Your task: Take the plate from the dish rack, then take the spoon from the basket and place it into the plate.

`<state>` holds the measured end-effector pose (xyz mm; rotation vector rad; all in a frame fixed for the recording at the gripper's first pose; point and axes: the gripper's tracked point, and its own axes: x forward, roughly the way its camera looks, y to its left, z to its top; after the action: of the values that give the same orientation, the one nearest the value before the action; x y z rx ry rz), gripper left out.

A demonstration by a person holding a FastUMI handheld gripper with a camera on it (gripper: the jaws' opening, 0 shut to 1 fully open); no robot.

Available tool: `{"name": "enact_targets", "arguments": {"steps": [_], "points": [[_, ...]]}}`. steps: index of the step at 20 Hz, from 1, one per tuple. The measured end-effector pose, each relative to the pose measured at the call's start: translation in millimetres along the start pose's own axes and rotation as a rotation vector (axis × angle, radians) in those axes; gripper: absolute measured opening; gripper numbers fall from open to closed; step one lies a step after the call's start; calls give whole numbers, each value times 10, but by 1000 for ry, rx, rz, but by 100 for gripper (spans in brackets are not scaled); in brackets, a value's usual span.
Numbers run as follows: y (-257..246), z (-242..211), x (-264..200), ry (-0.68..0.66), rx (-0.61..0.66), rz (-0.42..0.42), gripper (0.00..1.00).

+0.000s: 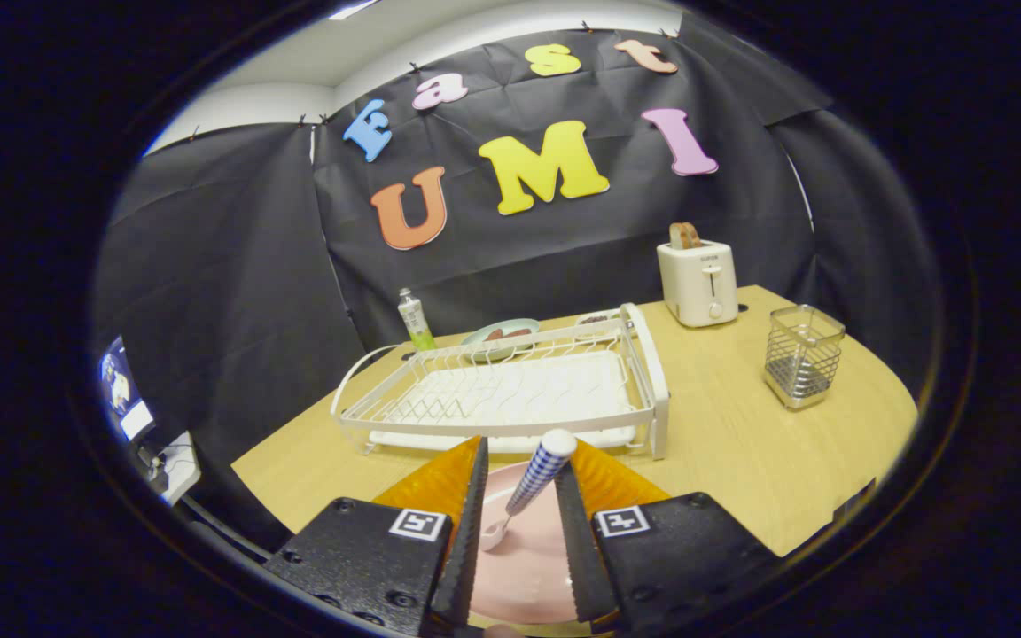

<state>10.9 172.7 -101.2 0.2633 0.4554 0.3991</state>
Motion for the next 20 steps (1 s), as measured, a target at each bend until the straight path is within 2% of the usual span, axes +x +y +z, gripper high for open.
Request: {"name": "enact_targets", "arguments": {"steps": [5,10,11,14,20], "points": [[-222,238,-84,-60,-15,-67,77],[-348,544,-231,-147,-76,-134,82],[-371,629,-297,-178,-97,-160,87],[-370,894,-480,-274,-157,-210,93],[-267,1058,-857,-387,-197,-274,94]]}}
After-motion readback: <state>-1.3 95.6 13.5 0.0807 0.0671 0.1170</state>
